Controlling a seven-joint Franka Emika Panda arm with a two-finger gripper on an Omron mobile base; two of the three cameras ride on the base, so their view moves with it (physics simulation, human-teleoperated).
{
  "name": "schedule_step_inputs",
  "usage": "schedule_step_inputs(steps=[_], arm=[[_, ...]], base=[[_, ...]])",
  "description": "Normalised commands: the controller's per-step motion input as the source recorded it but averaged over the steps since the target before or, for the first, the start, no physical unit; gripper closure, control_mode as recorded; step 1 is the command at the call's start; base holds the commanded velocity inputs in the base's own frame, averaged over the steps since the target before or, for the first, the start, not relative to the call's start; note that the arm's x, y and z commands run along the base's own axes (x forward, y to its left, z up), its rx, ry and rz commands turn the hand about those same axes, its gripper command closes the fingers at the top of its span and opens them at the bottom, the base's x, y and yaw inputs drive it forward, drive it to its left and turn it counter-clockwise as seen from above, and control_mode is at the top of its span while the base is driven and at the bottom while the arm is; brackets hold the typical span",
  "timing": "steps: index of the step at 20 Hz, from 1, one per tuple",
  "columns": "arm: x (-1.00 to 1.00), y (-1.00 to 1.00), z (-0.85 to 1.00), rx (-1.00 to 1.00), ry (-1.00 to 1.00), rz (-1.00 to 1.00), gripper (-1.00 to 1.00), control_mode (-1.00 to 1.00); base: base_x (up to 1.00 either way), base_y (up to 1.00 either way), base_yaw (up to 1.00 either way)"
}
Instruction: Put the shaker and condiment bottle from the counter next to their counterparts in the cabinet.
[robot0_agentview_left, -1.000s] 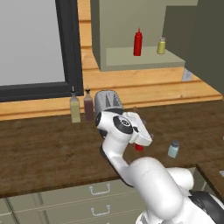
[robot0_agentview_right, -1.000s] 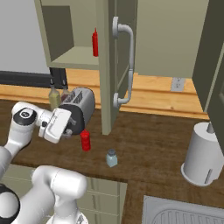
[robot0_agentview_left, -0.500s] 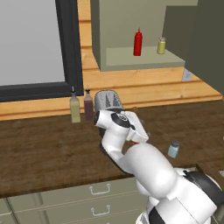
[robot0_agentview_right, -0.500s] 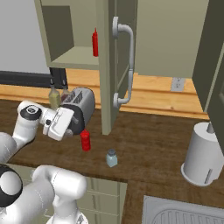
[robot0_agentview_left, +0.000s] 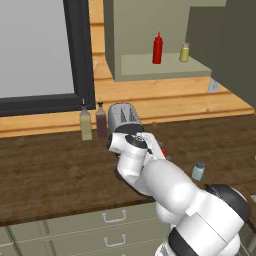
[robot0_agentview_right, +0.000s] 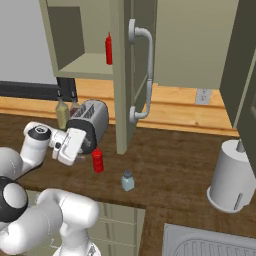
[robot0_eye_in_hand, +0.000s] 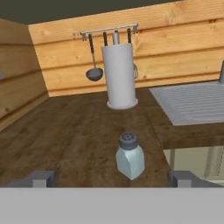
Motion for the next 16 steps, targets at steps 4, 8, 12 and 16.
schedule_step_inputs(steps=[4,8,12,16], arm=[[0.33,0.0,0.0,0.0,0.0,0.0,-1.0,-1.0],[0.18,0.0,-0.17,0.0,0.0,0.0,-1.0,-1.0],[0.11,0.0,-0.27,0.0,0.0,0.0,-1.0,-1.0],[0.19,0.0,-0.13,0.0,0.0,0.0,-1.0,-1.0]], base=[[0.0,0.0,0.0],[0.0,0.0,0.0],[0.0,0.0,0.0],[0.0,0.0,0.0]])
